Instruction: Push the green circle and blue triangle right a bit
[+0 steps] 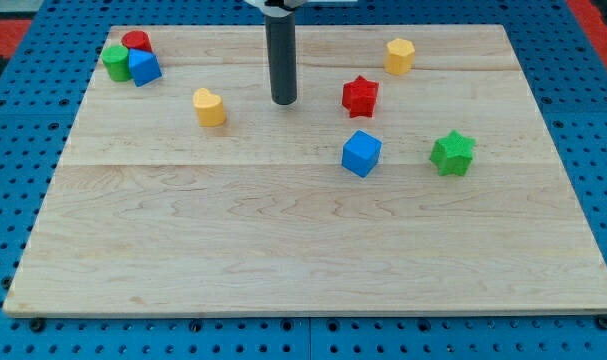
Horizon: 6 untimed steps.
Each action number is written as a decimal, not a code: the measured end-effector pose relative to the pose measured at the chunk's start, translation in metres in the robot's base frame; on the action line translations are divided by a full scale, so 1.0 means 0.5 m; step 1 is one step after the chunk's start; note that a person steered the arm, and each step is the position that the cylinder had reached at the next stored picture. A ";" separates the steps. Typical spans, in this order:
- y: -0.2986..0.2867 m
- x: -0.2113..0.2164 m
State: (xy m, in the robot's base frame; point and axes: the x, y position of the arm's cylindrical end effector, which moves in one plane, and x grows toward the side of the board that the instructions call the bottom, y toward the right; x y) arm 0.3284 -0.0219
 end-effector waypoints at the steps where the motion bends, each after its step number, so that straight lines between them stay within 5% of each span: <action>1: -0.059 -0.108; 3: -0.269 -0.237; 5: -0.427 -0.274; 6: -0.549 -0.203</action>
